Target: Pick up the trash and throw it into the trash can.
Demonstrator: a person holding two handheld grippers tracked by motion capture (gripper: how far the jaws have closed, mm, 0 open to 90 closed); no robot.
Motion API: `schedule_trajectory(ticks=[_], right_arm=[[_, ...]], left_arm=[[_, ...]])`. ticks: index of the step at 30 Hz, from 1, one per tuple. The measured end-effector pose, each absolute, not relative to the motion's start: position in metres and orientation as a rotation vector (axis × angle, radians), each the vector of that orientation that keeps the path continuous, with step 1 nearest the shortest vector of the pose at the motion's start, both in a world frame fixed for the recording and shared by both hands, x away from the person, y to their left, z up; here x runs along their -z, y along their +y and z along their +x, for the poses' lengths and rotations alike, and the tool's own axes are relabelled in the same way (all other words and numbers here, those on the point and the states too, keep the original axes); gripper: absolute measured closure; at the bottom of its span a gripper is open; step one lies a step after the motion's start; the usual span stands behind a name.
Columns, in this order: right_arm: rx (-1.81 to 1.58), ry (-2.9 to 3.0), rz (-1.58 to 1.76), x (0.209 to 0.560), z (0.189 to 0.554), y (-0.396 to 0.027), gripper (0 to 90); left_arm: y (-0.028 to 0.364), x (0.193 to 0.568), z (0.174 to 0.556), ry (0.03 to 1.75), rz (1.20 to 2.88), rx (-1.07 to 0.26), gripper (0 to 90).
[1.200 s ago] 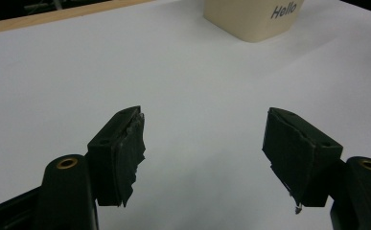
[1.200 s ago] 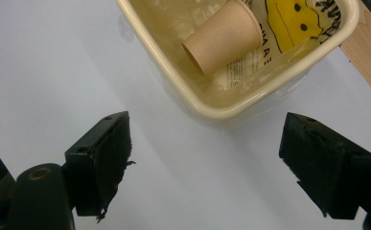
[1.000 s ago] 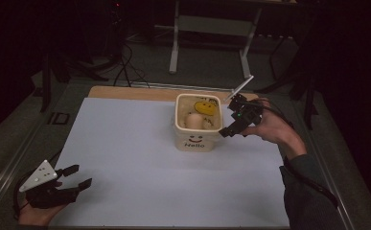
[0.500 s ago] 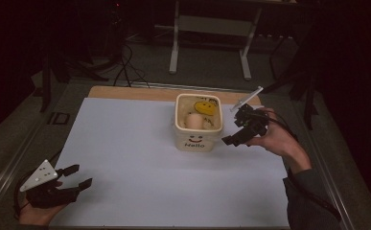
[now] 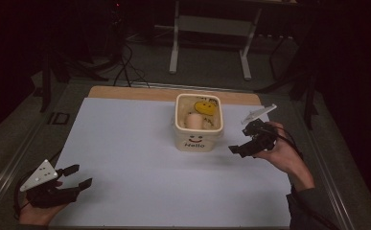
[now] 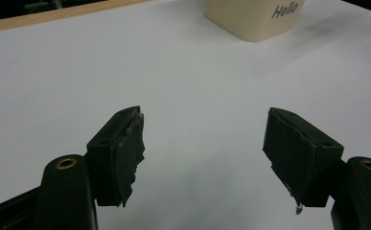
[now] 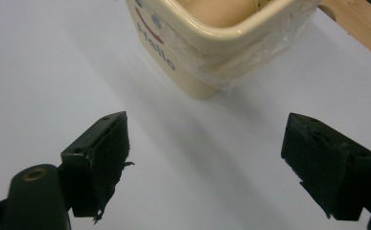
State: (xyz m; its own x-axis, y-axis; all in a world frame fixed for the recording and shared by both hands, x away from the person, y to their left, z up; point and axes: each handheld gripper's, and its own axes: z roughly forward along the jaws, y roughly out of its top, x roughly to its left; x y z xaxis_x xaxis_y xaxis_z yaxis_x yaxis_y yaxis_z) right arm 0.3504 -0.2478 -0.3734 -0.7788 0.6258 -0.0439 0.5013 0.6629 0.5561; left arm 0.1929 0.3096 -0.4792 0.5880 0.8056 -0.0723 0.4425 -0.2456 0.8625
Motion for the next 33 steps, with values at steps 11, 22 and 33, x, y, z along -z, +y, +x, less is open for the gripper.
schedule_trajectory(ticks=[11,22,33], right_arm=[[-0.876,2.559,0.946,0.389,0.332,-0.259,15.5],[-0.985,2.439,0.981,0.410,0.316,-0.271,15.2],[-1.049,2.361,1.020,0.426,0.301,-0.286,14.6]], left_arm=[[0.311,0.479,0.192,1.009,1.875,-0.493,30.3],[0.311,0.479,0.193,1.008,1.876,-0.493,30.3],[0.310,0.480,0.193,1.012,1.876,-0.491,30.3]])
